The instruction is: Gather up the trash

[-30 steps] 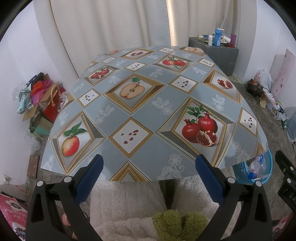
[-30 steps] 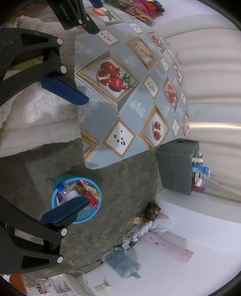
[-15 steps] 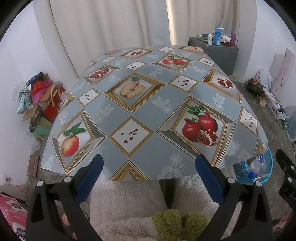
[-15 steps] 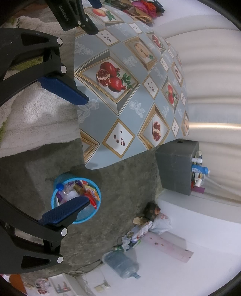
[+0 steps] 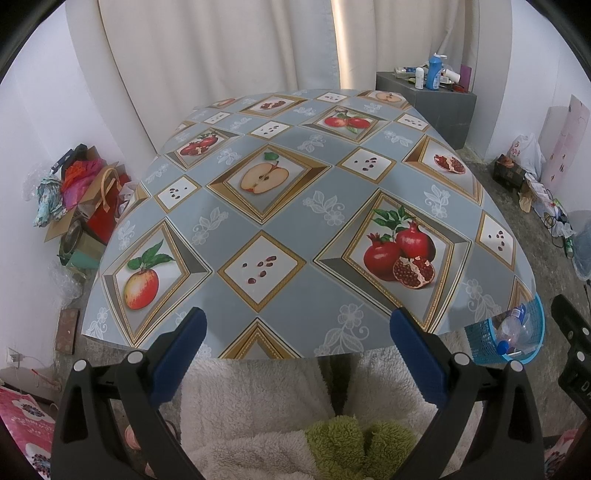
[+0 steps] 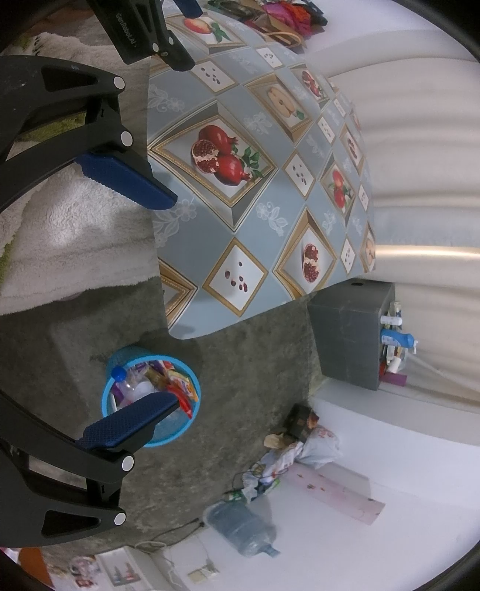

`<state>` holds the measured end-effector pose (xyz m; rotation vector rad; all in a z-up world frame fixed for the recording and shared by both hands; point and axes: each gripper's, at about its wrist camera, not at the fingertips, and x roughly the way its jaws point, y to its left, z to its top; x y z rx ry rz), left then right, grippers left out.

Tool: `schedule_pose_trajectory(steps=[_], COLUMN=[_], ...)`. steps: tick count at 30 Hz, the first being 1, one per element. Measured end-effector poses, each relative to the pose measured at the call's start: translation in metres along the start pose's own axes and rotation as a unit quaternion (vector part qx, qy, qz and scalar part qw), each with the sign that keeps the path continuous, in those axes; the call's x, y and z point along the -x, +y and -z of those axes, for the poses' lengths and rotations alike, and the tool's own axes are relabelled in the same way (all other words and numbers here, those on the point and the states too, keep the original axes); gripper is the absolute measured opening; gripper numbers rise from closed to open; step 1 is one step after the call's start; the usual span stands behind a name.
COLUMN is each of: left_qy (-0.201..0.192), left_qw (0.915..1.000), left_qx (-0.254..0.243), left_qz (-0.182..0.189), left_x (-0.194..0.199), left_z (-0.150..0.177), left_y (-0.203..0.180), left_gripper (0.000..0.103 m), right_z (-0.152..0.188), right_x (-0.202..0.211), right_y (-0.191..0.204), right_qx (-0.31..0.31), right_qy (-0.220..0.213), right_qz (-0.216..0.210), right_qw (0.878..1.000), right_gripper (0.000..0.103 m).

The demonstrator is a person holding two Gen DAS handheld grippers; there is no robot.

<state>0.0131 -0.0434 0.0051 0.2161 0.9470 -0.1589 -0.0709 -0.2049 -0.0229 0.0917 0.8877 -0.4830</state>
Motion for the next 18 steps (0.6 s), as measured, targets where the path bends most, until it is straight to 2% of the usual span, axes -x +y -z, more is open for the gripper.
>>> schedule_pose_trajectory(steps=[18], left_qy=[0.002], left_qw=[1.0000], left_qx=[-0.001], left_qz=[0.002], left_x=[-0.0005], left_z=[0.0001], left_y=[0.0006], left_gripper=[0.097], right_z=[0.0003], right_x=[0.0006], right_y=[0.0019], right_qx=[-0.001], right_qy=[-0.001], right_qz=[0.001], right_qw=[1.000], right_gripper=[0.095])
